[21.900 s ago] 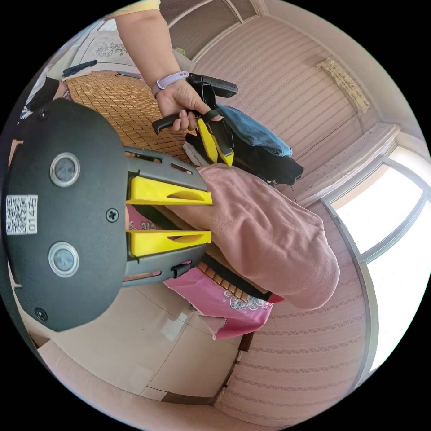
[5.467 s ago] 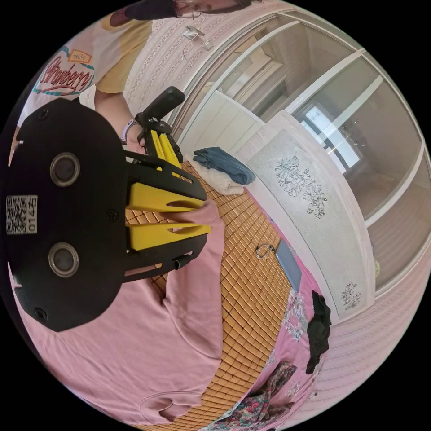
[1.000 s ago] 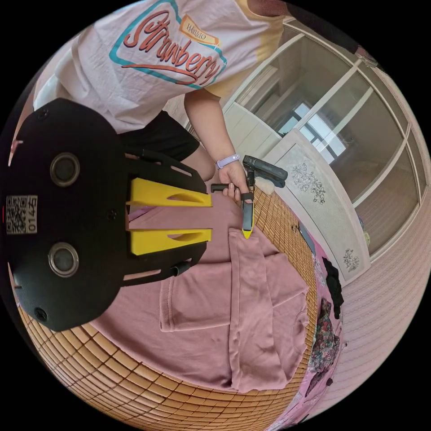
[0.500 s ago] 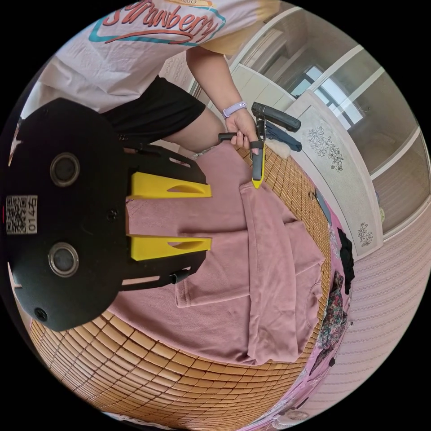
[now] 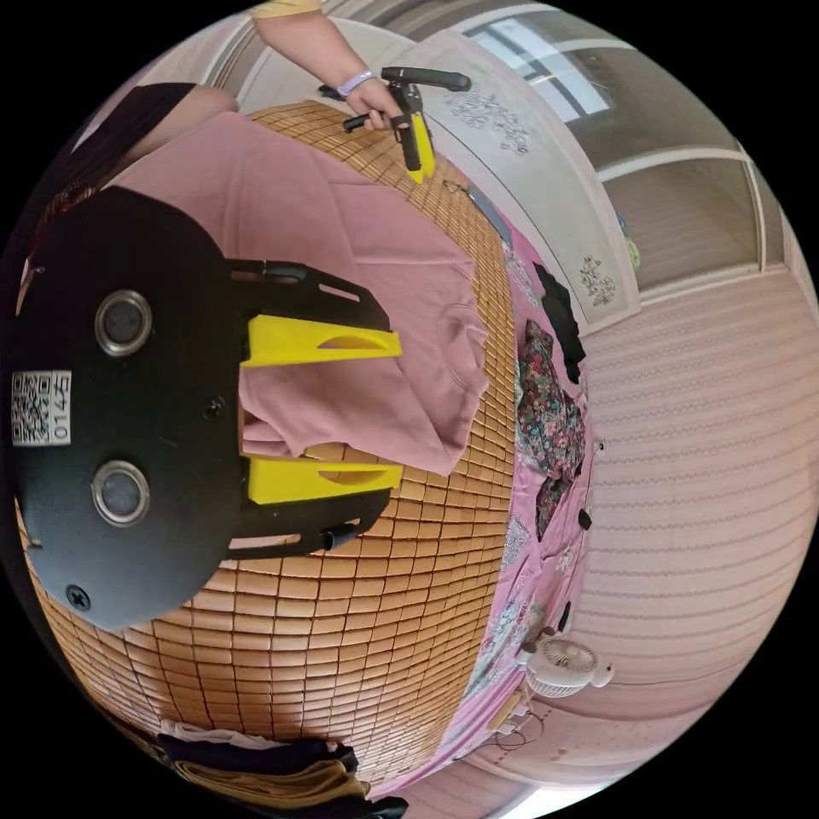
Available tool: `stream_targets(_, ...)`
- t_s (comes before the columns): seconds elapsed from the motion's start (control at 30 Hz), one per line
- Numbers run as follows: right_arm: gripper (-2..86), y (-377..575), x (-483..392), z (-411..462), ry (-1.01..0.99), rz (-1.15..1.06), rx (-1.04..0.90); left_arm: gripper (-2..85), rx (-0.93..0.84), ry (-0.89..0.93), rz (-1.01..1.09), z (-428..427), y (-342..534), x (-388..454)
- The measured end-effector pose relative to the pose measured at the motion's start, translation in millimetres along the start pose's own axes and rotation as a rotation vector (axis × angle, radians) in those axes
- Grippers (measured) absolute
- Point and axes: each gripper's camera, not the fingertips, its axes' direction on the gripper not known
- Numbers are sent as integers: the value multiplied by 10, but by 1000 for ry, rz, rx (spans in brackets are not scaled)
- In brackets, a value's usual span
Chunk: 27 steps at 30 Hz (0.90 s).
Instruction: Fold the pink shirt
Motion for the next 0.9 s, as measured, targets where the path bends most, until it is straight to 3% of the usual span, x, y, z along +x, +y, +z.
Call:
stream_targets(0.2, 160, -608, 545, 730, -56, 165, -139, 89, 6, 55, -153, 530, -645, -121)
stream_targets(0.3, 117, -751, 805, 992, -162, 238, -263, 80, -95, 62, -209, 776, -820, -218)
stream_targets(0.37, 91, -819, 900, 983, -256, 266, -249, 75, -196, 91, -200, 896, -877, -244)
stream_targets(0.43, 56, -897, 916, 854, -264, 233, -195, 64, -174, 132, -205, 836, -885, -288)
stream_targets(0.6, 31, -960, 798, 282, -286, 120, -88, 31, 42, 269, -298, 86, -748, -521)
stream_targets(0.73, 31, -635, 555, -556, -374, -67, 19, 22, 209, 353, -153, -790, -355, -573)
stream_targets(0.8, 31, -352, 419, -922, -385, -153, 29, 26, 268, 378, -66, -1343, 159, -632)
stream_targets(0.9, 45, 319, 130, -1384, -404, -299, -73, 31, 270, 500, -146, -1778, 1075, -782)
